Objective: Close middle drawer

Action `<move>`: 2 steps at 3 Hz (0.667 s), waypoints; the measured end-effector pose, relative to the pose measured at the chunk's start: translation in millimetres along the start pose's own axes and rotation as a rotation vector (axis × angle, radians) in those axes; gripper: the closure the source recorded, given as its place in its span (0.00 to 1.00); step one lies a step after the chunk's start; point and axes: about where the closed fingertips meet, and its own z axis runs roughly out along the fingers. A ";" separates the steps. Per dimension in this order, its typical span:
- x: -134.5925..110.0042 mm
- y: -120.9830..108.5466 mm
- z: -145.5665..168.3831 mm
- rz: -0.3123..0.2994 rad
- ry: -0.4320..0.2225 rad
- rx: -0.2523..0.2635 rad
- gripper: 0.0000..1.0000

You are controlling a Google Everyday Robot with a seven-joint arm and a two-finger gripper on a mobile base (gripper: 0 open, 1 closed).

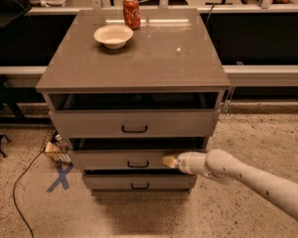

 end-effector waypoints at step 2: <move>17.0 3.9 -50.3 0.018 -0.074 0.042 1.00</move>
Offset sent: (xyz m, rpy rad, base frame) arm -0.1051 -0.0667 0.0113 0.0042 -0.0101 -0.1124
